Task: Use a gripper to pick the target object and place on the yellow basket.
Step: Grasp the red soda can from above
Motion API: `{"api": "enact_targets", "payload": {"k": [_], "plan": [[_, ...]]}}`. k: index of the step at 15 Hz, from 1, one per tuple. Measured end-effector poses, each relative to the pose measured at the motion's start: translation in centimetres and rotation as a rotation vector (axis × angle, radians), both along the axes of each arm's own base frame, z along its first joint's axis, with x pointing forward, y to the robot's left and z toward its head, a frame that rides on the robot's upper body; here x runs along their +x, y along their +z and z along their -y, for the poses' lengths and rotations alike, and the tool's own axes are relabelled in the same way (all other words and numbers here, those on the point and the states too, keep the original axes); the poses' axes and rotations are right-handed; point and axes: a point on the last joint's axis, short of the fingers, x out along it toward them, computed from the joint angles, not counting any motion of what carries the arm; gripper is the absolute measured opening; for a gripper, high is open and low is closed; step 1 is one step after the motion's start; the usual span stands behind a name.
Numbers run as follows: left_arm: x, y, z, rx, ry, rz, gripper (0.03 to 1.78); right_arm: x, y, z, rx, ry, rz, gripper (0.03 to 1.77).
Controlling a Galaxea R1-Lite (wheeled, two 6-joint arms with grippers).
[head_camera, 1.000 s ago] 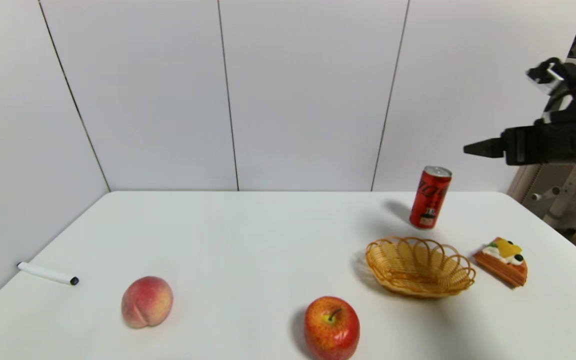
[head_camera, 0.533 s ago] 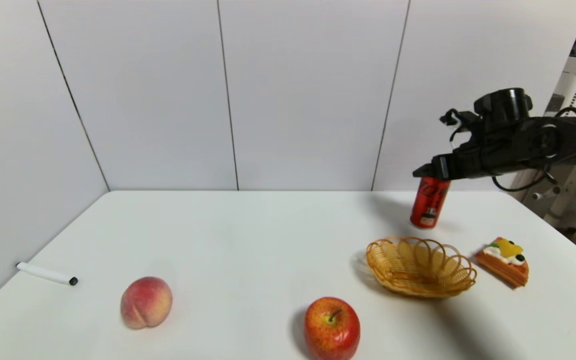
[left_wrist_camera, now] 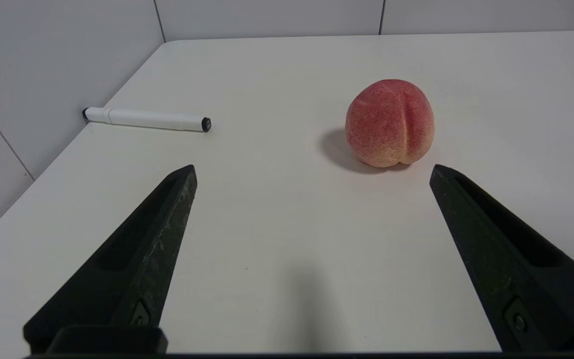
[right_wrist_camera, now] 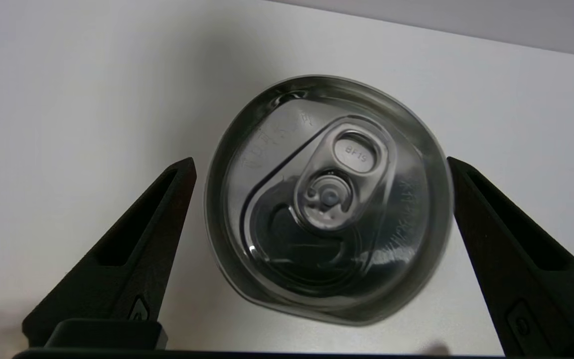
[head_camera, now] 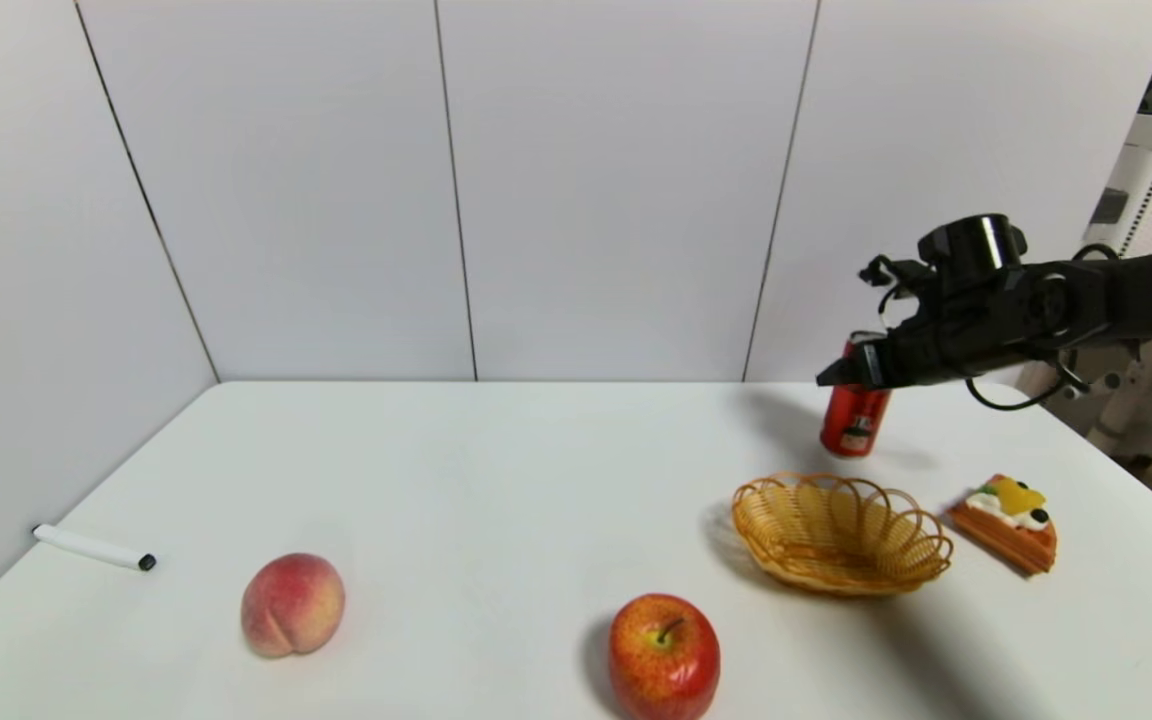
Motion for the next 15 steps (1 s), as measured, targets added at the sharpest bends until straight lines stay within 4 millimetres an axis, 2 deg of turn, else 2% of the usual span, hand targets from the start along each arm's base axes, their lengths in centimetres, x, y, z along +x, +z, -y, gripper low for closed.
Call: {"api": "enact_targets", "payload": {"k": [6,12,13,15], "plan": [[0.0,0.0,0.0,0.000,0.000,0.000,1.69,1.0,-2.2,-0.2,-0.001,0.002,-0.038,1.69],[0.0,0.0,0.0,0.000,0.000,0.000,1.69,1.2,-2.3,-0.2,-0.002,0.002,-0.040,1.69],[0.0,0.0,0.0,0.000,0.000,0.000,1.69,1.2,-2.2,-0.2,-0.001,0.002,-0.038,1.59],[0.0,0.0,0.0,0.000,0.000,0.000,1.69,1.2,-2.2,-0.1,-0.003,-0.001,-0.035,1.24]]}}
